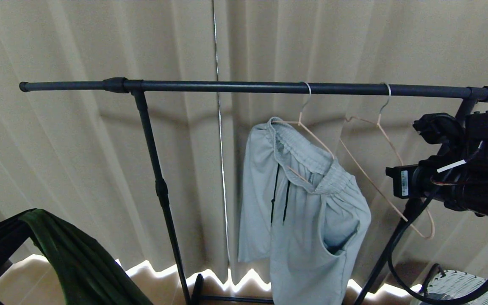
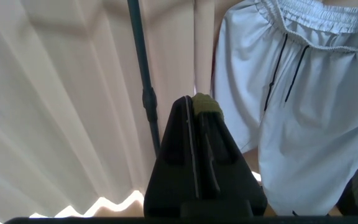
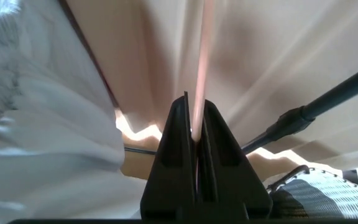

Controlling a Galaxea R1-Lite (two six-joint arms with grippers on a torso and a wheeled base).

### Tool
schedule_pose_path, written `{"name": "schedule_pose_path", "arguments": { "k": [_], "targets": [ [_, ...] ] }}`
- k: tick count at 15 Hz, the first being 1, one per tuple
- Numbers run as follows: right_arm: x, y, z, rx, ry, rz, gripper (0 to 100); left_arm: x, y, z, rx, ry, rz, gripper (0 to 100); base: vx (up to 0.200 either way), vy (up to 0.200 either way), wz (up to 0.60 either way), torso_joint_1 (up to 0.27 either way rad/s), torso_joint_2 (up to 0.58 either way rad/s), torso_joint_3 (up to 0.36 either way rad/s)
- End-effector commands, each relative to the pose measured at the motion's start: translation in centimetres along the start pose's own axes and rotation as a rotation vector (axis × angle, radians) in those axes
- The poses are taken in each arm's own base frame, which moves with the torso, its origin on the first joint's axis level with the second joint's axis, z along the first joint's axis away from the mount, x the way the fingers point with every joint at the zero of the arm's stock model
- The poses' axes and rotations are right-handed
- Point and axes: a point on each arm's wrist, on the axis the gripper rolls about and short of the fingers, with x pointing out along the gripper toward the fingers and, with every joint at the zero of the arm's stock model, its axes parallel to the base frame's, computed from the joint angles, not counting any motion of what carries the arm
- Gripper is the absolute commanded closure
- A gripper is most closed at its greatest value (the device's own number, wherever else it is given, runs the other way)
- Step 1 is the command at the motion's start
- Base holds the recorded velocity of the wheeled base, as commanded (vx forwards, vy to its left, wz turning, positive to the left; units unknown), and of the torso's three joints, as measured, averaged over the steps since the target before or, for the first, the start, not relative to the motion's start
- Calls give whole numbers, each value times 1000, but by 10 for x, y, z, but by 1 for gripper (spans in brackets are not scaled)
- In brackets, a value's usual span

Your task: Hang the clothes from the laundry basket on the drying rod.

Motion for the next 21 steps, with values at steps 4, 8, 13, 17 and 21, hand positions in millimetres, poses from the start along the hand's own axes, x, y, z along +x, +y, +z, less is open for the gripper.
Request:
{"name": "schedule_pose_path", "arguments": {
  "k": [4,8,13,17,21],
  "targets": [
    [-23,-7,13,29,-114,52,100,0,0,0,2,0,2,100,0,0,0,0,0,0],
    [-40,-15,13,41,-150,41,100,-1,0,1,3,-10,3,100,0,0,0,0,0,0],
    [-69,-23,-5,38,-168,42,100,0,1,4,1,-17,13,100,-40,0,0,0,1,0],
    [-74,-24,-9,39,-171,43,100,0,1,4,11,-16,13,100,-200,0,0,4,2,7],
    [-73,-24,-9,39,-169,42,100,0,1,4,14,-17,16,100,-200,0,0,-2,2,4]
  ]
}}
